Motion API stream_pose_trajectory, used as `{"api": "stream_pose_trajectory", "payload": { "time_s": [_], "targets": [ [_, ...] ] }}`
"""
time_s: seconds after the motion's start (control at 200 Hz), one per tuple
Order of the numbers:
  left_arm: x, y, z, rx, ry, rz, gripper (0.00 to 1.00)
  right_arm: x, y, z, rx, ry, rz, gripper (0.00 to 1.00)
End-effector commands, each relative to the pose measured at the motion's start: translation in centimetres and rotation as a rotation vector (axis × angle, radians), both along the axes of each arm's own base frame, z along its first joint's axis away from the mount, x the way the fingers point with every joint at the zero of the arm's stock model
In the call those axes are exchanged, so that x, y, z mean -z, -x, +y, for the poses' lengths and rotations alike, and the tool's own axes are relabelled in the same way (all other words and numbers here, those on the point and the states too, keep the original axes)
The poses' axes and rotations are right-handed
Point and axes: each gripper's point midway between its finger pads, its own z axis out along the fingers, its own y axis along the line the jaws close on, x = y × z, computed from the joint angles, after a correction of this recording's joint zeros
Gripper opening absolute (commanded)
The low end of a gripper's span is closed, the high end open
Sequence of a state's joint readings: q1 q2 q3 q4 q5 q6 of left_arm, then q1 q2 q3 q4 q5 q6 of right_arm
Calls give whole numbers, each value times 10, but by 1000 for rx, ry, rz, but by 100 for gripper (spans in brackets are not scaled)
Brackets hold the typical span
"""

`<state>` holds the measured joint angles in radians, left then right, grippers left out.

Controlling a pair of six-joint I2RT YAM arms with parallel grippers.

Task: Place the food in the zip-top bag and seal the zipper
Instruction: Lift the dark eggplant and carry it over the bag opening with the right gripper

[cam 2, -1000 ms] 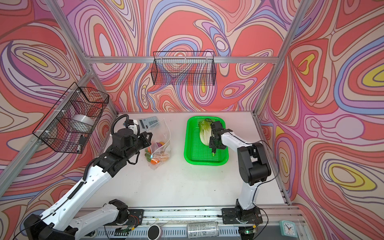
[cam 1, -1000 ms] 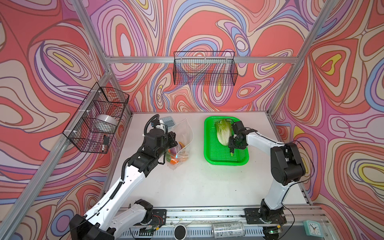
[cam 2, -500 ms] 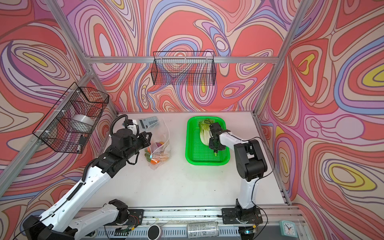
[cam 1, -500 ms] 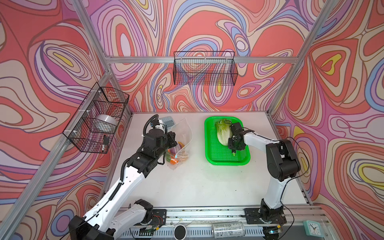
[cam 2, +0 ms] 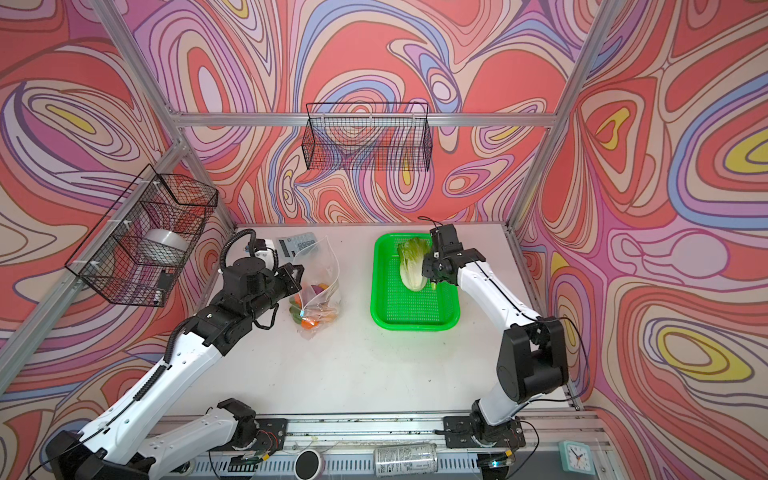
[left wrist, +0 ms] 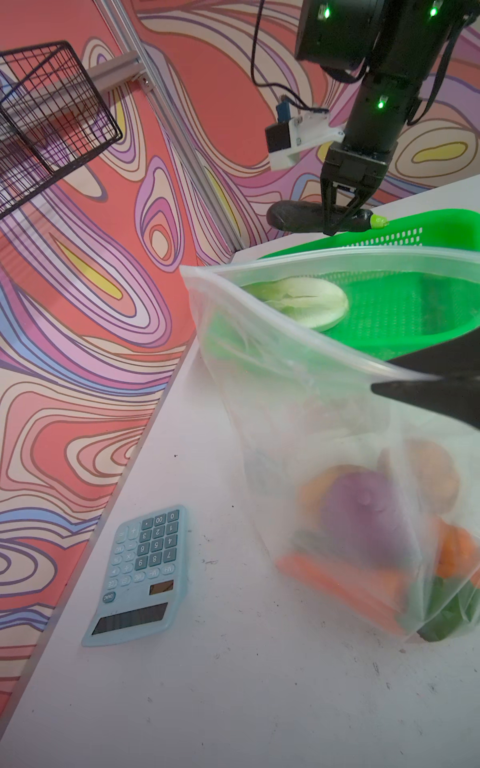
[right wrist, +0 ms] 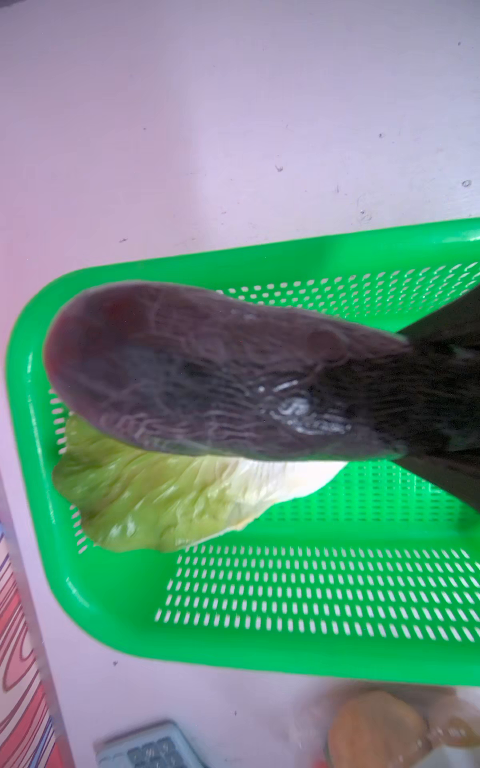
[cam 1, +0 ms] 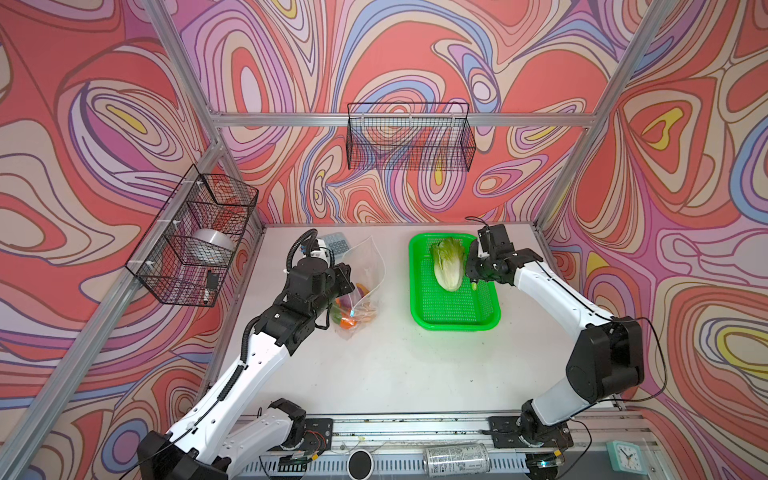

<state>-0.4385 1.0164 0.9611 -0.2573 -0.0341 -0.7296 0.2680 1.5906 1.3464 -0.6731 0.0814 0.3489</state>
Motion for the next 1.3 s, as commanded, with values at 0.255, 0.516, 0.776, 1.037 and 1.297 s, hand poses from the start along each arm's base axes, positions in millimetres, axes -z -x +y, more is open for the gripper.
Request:
{"api": "stream_pose_trajectory", "payload": {
  "time_s": [0.255, 0.516, 0.776, 1.037, 1.297],
  "targets": [
    [-7, -2, 1, -6, 12, -20, 0, -139, 9, 113, -249, -158, -309, 25],
    [-10, 1, 3, -8, 11, -34, 0, -189, 28, 210, -438, -325, -437, 25],
    [-13, -3, 5, -23, -3, -40, 0, -198, 49, 273, -566, -401, -493, 25],
    [-14, -5, 5, -35, 13, -47, 0, -181, 73, 317, -651, -432, -520, 24],
    [-20, -6, 6, -39, 9, -58, 0, -133, 77, 336, -610, -345, -546, 24]
  ]
}}
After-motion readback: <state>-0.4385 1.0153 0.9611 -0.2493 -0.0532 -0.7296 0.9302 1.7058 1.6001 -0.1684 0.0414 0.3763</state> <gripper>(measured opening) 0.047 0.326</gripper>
